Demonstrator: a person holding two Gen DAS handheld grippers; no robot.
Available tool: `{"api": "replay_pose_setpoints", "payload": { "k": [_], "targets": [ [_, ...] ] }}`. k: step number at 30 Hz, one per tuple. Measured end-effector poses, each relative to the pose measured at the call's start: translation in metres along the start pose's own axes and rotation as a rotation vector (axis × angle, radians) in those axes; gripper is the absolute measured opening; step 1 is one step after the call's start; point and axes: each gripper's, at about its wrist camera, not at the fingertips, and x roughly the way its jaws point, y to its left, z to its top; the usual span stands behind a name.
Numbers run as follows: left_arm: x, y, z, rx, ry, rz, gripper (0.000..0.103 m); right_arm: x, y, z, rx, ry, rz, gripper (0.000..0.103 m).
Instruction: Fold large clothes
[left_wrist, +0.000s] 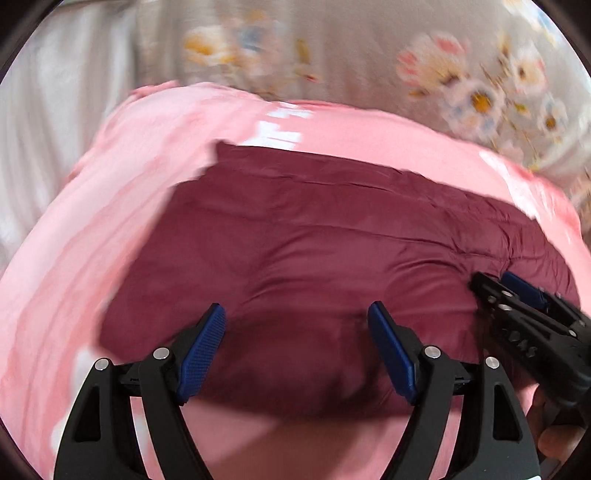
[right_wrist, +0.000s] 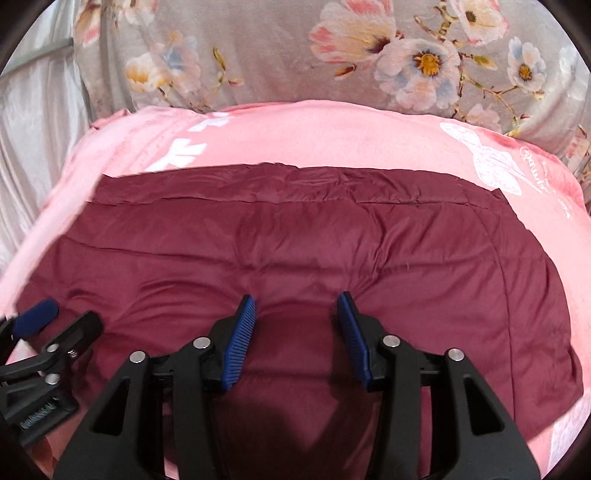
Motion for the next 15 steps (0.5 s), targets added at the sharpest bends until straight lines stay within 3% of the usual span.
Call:
{"api": "replay_pose_setpoints", "payload": {
  "k": [6,10,13,15],
  "targets": [
    [-0.022,0.081,-0.012,-0.263,0.049,-0.008,0.078,-0.01,0.021,-0.019,-0.024,0.011,0.025,0.013],
    [-0.013,0.117,-0.013,-0.407,0.09,-0.052,0.078,-0.008,0.028,-0.026,-0.044,0.018,0.008,0.011],
    [0.004,0.121,-0.01,-0.47,0.142,-0.154,0.078,-0.004,0.027,-0.027,-0.046,0.029,0.007,0.011],
    [0.008,0.116,-0.007,-0.488,0.136,-0.153,0.078,-0.002,0.024,-0.027,-0.039,0.036,0.016,0.011]
  ]
}}
